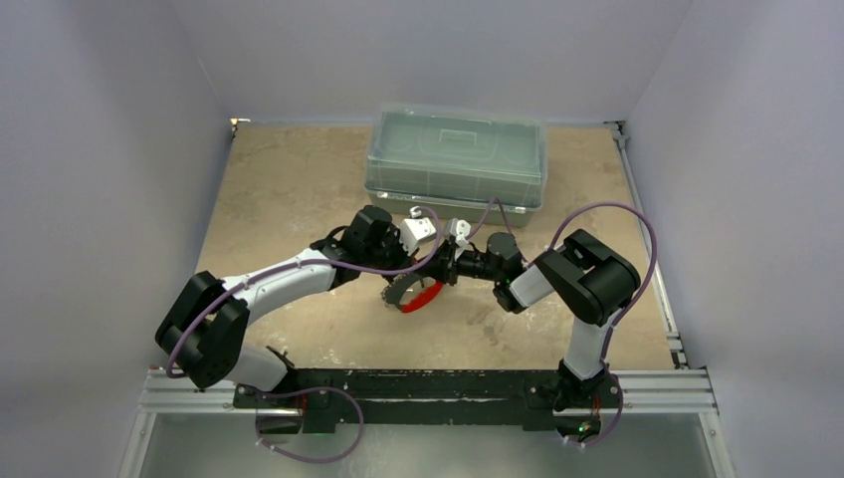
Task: Remove the keys from the keyring
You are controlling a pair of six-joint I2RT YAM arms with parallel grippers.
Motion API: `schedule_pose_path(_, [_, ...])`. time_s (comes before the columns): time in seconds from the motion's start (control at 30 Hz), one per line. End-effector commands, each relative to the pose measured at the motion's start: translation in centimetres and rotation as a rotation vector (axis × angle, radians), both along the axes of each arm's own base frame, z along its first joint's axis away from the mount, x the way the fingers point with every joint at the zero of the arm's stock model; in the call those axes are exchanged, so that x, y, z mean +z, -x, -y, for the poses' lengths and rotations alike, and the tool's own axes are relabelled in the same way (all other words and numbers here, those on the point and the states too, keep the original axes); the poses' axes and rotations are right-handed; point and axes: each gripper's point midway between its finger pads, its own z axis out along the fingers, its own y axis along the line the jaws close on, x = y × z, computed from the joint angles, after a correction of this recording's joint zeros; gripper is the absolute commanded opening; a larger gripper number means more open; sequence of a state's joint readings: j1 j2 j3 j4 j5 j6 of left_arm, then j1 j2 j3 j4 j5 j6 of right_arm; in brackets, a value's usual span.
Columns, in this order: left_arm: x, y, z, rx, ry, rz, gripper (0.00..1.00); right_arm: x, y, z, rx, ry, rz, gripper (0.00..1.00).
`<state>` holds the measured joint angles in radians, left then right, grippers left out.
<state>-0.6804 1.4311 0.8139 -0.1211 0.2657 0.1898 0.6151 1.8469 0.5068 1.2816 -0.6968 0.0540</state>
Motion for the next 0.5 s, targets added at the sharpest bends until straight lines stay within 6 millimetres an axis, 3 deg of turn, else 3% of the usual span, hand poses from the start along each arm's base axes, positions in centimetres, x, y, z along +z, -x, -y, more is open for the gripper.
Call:
schedule_pose_path(0.0, [2.28, -0.76, 0.65, 0.015, 0.072, 0.04, 0.0, 0.56, -0.43, -0.2, -0.009, -0.018, 0.032, 0.2])
schedule_pose_path(0.2, [2.39, -0.91, 0.27, 0.021, 0.075, 0.039, 0.0, 0.33, 0.18, -0.06, 0.014, 0.004, 0.034, 0.35])
schedule_pose_path(0.47, [2.57, -0.76, 0.35, 0.011, 0.086, 0.039, 0.0, 0.32, 0.02, -0.18, 0.012, 0.003, 0.037, 0.28])
